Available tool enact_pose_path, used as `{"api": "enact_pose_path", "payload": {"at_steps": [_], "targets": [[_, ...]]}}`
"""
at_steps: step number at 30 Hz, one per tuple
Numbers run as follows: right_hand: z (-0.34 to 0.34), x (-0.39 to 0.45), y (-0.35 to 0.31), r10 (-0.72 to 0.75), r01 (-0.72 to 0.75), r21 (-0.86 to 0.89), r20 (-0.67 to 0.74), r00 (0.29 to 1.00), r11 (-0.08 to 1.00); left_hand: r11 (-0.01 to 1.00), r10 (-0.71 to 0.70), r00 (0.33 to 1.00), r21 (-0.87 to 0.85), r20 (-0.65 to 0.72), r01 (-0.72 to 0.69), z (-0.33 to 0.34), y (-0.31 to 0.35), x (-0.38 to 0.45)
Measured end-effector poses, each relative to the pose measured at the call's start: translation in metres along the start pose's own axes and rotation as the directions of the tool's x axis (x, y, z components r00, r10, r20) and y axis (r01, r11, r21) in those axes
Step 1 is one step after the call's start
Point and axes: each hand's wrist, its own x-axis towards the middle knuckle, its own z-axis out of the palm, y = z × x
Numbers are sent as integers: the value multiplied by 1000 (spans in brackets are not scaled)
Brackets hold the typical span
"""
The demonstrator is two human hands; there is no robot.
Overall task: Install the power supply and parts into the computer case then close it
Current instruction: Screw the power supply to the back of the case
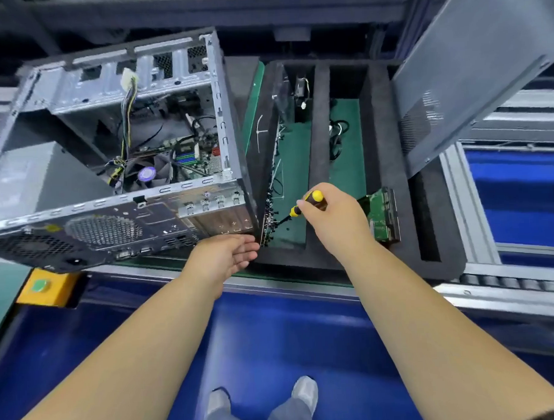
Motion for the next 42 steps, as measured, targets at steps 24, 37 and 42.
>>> {"api": "enact_pose_path", "payload": {"at_steps": [24,37,42], "targets": [[28,28,2,-104,137,-290,126,987,947,994,-94,995,-60,-25,92,0,2,8],[-28,16,-13,-22,23,-36,51,998,999,993,-106,994,-52,14,106,19,7,2],[-65,4,-26,61,-56,261,-8,998,964,983,-154,985,-92,76,160,39,15,-1]]}}
